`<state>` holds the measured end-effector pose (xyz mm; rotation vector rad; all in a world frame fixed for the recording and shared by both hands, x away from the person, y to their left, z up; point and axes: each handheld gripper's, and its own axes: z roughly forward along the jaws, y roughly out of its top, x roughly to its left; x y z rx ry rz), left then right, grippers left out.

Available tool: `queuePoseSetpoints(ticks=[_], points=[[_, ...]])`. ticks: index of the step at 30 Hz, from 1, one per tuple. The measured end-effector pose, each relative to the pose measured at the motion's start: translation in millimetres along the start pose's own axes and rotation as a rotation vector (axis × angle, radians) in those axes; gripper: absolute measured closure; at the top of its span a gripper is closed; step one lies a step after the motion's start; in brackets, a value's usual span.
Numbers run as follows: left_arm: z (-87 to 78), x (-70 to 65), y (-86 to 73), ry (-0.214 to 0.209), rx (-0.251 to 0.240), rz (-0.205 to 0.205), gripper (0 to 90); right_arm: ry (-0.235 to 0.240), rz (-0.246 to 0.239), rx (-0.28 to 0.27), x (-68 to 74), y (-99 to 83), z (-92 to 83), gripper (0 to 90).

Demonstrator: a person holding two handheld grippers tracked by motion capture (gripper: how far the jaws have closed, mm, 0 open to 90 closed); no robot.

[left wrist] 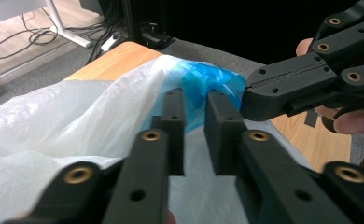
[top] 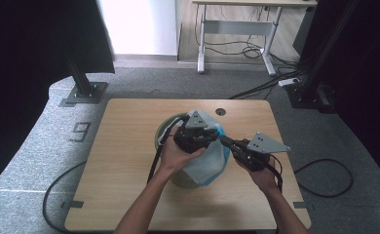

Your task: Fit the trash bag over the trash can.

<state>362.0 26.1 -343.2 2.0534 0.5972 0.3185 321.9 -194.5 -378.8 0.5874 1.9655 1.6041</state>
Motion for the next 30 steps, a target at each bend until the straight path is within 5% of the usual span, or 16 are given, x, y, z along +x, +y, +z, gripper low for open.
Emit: queuePoseSetpoints(ticks=[6, 23, 30], points=[[-1.0, 1.2, 0.5, -0.019, -0.017, -0.011, 89.7, -0.004, -0.003, 0.000, -0.7, -0.4, -2.4, 88.9], [-25.7, 8.9, 0.0, 0.030, -0.051, -0.030, 90.0, -0.031, 0.004, 0.025, -2.6, -10.0, -13.0, 88.9], [-49.0, 25.8, -3.5, 0.043, -0.094, -0.085, 90.0, -0.035, -0.010, 0.025, -3.3, -10.9, -23.5, 88.9]])
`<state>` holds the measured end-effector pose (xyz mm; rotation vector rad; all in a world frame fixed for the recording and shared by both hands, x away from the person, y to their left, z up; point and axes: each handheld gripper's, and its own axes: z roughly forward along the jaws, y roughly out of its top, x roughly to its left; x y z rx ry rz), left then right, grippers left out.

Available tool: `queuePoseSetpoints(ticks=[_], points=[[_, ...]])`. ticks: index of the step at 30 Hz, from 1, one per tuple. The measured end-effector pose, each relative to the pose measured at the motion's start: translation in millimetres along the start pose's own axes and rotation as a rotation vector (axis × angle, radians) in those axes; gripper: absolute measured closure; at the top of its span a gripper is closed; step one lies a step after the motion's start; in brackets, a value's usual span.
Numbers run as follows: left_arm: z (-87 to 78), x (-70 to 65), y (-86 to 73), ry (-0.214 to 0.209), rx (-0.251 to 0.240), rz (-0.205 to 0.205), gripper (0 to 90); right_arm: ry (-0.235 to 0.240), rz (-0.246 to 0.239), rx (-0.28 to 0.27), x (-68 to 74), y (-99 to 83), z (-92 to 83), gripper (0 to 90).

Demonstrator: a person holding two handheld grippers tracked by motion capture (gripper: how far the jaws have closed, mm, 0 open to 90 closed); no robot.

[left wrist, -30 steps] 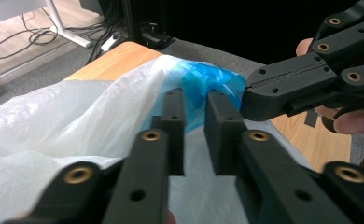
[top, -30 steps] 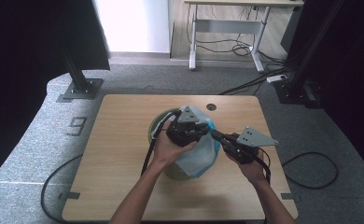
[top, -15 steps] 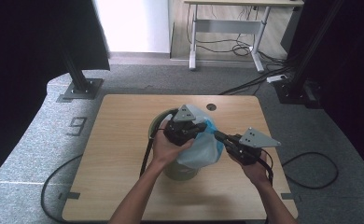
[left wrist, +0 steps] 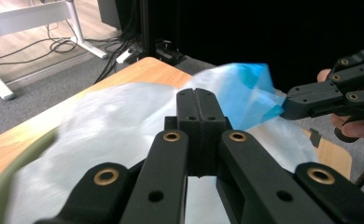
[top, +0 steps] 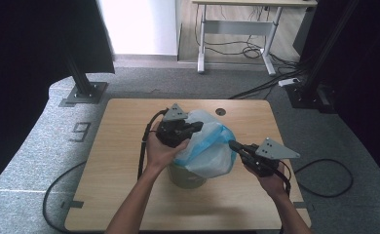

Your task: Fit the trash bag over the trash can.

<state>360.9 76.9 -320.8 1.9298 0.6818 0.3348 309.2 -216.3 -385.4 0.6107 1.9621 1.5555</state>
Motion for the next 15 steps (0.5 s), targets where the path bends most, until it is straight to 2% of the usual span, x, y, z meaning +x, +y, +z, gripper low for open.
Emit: queuePoseSetpoints(ticks=[1, 2, 3, 6, 7, 9, 10, 11, 12, 13, 15], points=[[-4.9, 3.9, -0.7, 0.002, -0.009, -0.010, 90.0, -0.003, 0.001, 0.002, -0.9, -0.9, -1.6, 88.9], [-9.8, 8.4, -1.7, -0.012, -0.018, -0.028, 90.0, -0.005, 0.009, 0.003, -3.6, -3.2, -4.2, 88.9], [-11.1, 9.6, -1.7, -0.024, -0.012, -0.030, 90.0, -0.003, 0.016, 0.001, -4.3, -3.8, -4.6, 88.9], [-11.8, 7.6, -1.6, -0.023, -0.021, -0.016, 90.0, -0.001, 0.018, -0.001, -4.6, -4.1, -4.2, 88.9], [-10.3, 3.3, -0.3, -0.039, -0.027, -0.001, 88.5, 0.009, 0.016, -0.005, -2.4, -3.0, -2.2, 88.9], [-4.7, -2.4, 2.4, -0.047, -0.002, 0.028, 76.6, 0.018, 0.010, -0.009, 0.0, -2.1, 0.1, 88.9], [-4.7, -2.4, 2.4, -0.047, -0.002, 0.028, 71.1, 0.018, 0.010, -0.009, 0.0, -2.1, 0.1, 88.9], [1.3, -8.0, 4.5, -0.034, 0.009, 0.058, 65.8, 0.025, 0.009, -0.011, 2.0, -1.6, 1.9, 88.9], [1.3, -8.0, 4.5, -0.034, 0.009, 0.058, 62.6, 0.026, 0.008, -0.011, 2.4, -1.5, 2.3, 88.9], [9.0, -13.8, 7.7, -0.040, 0.018, 0.073, 57.0, 0.030, 0.008, -0.010, 3.5, -1.4, 3.0, 88.9], [15.9, -18.5, 10.1, -0.038, 0.033, 0.091, 51.6, 0.033, 0.005, -0.009, 4.5, -1.2, 3.4, 88.9]])
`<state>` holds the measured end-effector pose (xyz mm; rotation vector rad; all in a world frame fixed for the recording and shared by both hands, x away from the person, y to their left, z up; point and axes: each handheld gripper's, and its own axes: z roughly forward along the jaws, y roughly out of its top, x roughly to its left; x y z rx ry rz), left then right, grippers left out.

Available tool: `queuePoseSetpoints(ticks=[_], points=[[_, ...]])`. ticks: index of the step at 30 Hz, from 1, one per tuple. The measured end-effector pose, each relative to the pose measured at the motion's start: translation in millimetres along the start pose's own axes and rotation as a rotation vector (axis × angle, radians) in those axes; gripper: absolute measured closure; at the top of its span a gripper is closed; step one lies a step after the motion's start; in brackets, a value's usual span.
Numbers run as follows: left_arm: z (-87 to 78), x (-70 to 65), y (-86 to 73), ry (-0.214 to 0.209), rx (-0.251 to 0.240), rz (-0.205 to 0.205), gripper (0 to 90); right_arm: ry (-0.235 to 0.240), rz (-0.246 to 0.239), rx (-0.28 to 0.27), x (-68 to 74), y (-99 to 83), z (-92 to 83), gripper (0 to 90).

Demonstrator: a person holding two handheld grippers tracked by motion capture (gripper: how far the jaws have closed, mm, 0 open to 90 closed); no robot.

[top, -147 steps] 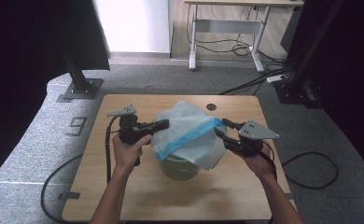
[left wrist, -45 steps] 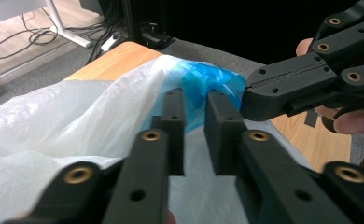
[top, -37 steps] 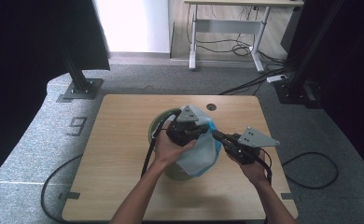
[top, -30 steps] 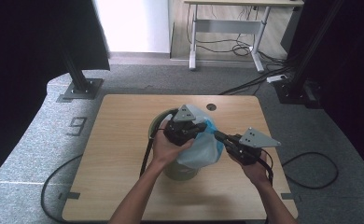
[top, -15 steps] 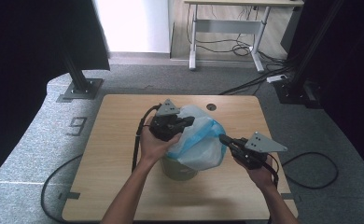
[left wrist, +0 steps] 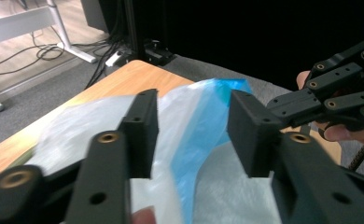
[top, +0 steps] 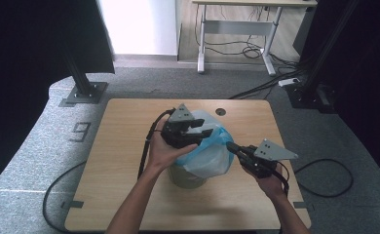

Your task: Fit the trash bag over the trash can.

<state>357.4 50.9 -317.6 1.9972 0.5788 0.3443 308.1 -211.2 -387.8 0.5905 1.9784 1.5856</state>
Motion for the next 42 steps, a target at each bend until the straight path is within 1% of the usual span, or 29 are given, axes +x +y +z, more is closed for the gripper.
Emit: queuePoseSetpoints(ticks=[1, 2, 3, 6, 7, 8, 10, 11, 13, 15, 17, 18, 19, 20, 21, 23, 24, 25, 26, 29, 30, 33, 34, 35, 36, 39, 40, 42], points=[[0.0, 0.0, 0.0, 0.000, 0.000, 0.000, 48.8, 0.000, 0.000, 0.000, 0.0, 0.0, 0.0, 88.9], [4.2, -2.3, 1.6, 0.005, 0.012, 0.008, 48.8, 0.002, 0.001, -0.001, 0.2, 0.1, -0.1, 88.9], [9.2, -4.8, 3.3, 0.004, 0.016, 0.012, 44.7, 0.003, 0.002, -0.003, 0.6, 0.1, -0.4, 88.9], [15.8, -8.0, 6.3, -0.003, 0.019, 0.010, 38.5, 0.010, 0.003, -0.004, 1.1, -0.6, 0.2, 88.9], [15.8, -8.0, 6.3, -0.003, 0.019, 0.010, 37.2, 0.011, 0.003, -0.003, 1.3, -0.9, 0.5, 88.9], [21.1, -10.3, 7.6, -0.008, 0.032, 0.013, 36.0, 0.012, 0.003, -0.003, 1.6, -1.1, 0.8, 88.9], [26.8, -12.6, 8.3, -0.003, 0.045, 0.018, 34.9, 0.015, 0.003, -0.005, 2.1, -1.3, 1.3, 88.9], [26.8, -12.6, 8.3, -0.003, 0.045, 0.018, 34.7, 0.015, 0.003, -0.005, 2.1, -1.3, 1.3, 88.9], [34.0, -14.5, 8.4, 0.002, 0.058, 0.020, 36.0, 0.018, 0.004, -0.009, 3.0, -1.4, 1.6, 88.9], [37.1, -15.1, 7.8, 0.012, 0.067, 0.019, 41.4, 0.021, 0.002, -0.008, 3.7, -1.4, 1.4, 88.9], [38.6, -15.2, 7.3, 0.010, 0.070, 0.017, 49.5, 0.021, 0.001, -0.009, 3.9, -1.4, 1.2, 88.9], [40.9, -15.4, 6.2, 0.014, 0.083, 0.016, 54.9, 0.024, 0.000, -0.009, 4.2, -1.1, 0.6, 88.9], [40.9, -15.4, 6.2, 0.014, 0.083, 0.016, 58.1, 0.024, 0.000, -0.009, 4.2, -1.1, 0.6, 88.9], [42.7, -14.7, 4.9, 0.009, 0.090, 0.006, 63.4, 0.024, -0.001, -0.009, 4.3, -0.9, 0.2, 88.9], [43.2, -14.2, 4.3, 0.008, 0.089, 0.001, 66.7, 0.023, -0.001, -0.009, 4.3, -0.8, 0.1, 88.9], [43.1, -13.3, 3.8, 0.001, 0.091, 0.000, 76.0, 0.023, -0.003, -0.010, 4.1, -0.8, 0.0, 88.9], [42.7, -11.1, 2.9, -0.011, 0.083, -0.014, 80.7, 0.022, -0.002, -0.009, 3.9, -1.0, -0.2, 89.0], [42.7, -11.1, 2.9, -0.011, 0.083, -0.014, 83.7, 0.022, -0.002, -0.009, 3.9, -1.0, -0.2, 89.0], [41.6, -9.1, 2.1, -0.032, 0.071, -0.025, 87.1, 0.020, -0.002, -0.007, 3.6, -1.3, -0.2, 88.9], [39.8, -7.9, 2.1, -0.036, 0.067, -0.030, 89.4, 0.014, -0.003, -0.003, 3.1, -1.8, -0.6, 88.9], [37.0, -6.7, 2.2, -0.037, 0.054, -0.035, 89.7, 0.012, -0.004, -0.002, 2.8, -2.0, -0.7, 89.0], [33.6, -5.4, 2.7, -0.047, 0.040, -0.046, 89.9, 0.005, -0.004, 0.003, 1.9, -2.7, -0.6, 88.9], [31.0, -4.7, 3.1, -0.036, 0.030, -0.053, 89.9, 0.005, -0.005, 0.005, 1.9, -2.9, -0.4, 88.9], [31.0, -4.7, 3.1, -0.036, 0.030, -0.053, 89.9, 0.003, -0.008, 0.006, 2.0, -3.1, -0.3, 89.0], [28.3, -2.4, 3.5, -0.041, 0.019, -0.072, 90.0, 0.000, -0.014, 0.011, 2.2, -3.6, 0.0, 88.9], [26.5, -0.4, 3.5, -0.041, 0.018, -0.082, 90.0, 0.000, -0.011, 0.012, 2.4, -4.7, 0.0, 88.9], [26.3, -0.1, 3.2, -0.050, 0.020, -0.088, 90.0, 0.000, -0.009, 0.009, 2.3, -4.7, -0.3, 88.9], [27.9, -2.8, 2.4, -0.056, 0.034, -0.083, 90.0, -0.014, -0.028, -0.001, 4.6, -2.5, -1.3, 88.8]])
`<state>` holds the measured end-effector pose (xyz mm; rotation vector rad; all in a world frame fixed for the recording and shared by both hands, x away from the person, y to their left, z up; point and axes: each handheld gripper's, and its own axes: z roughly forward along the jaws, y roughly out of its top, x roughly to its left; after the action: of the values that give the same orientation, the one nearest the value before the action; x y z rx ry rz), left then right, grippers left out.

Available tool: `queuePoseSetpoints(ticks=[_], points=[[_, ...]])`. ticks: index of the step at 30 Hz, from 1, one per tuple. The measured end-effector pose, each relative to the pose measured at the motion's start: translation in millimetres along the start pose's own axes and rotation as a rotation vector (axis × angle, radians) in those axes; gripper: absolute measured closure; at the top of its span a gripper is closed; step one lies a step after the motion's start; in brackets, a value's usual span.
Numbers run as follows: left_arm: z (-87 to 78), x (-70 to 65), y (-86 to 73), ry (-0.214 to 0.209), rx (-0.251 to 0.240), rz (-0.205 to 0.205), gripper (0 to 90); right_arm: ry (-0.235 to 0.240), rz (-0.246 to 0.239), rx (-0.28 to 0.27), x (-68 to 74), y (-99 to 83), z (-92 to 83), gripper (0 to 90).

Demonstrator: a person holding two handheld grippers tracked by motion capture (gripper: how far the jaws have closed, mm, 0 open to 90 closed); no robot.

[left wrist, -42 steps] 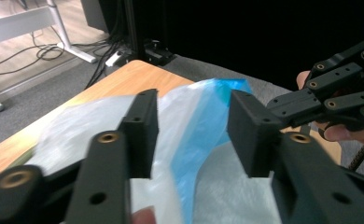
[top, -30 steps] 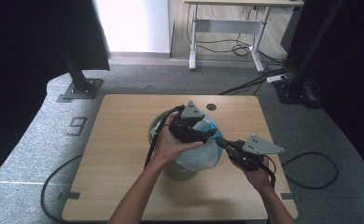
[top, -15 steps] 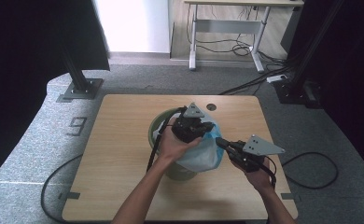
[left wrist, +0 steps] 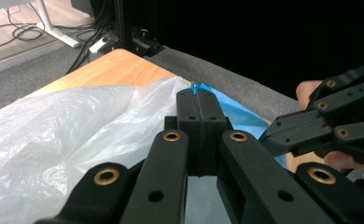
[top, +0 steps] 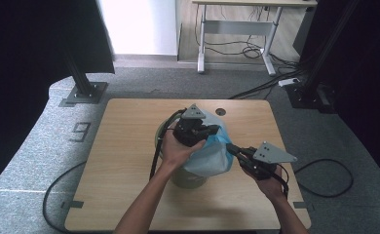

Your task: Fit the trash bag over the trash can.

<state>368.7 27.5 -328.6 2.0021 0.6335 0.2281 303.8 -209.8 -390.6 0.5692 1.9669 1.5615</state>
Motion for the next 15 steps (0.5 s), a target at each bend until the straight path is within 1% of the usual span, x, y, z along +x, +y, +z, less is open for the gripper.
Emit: queuePoseSetpoints(ticks=[1, 2, 6, 8, 11, 13, 14, 15], points=[[1.1, -1.3, -0.1, 0.002, 0.004, 0.005, 90.0, -0.006, -0.007, -0.009, 1.6, 1.7, -0.6, 88.5], [2.0, -2.7, -0.1, 0.005, 0.010, 0.009, 90.0, -0.013, -0.011, -0.019, 2.9, 3.7, -1.0, 81.7], [5.7, -7.5, 1.0, 0.020, 0.021, 0.017, 90.0, -0.035, -0.025, -0.034, 7.0, 11.2, -1.3, 68.6], [6.8, -8.8, 1.4, 0.028, 0.028, 0.024, 90.0, -0.046, -0.032, -0.038, 8.1, 14.8, -1.5, 65.7], [7.3, -8.9, 1.4, 0.028, 0.028, 0.022, 90.0, -0.055, -0.040, -0.033, 7.8, 18.0, -0.1, 63.1], [7.3, -8.6, 1.0, 0.028, 0.028, 0.017, 90.0, -0.048, -0.039, -0.026, 6.9, 18.5, 1.5, 62.8], [7.1, -8.5, 0.8, 0.027, 0.029, 0.017, 90.0, -0.045, -0.040, -0.005, 5.7, 17.7, 5.6, 61.8], [6.9, -8.4, 0.7, 0.026, 0.030, 0.016, 90.0, -0.043, -0.039, 0.003, 5.1, 16.9, 7.3, 61.8]])
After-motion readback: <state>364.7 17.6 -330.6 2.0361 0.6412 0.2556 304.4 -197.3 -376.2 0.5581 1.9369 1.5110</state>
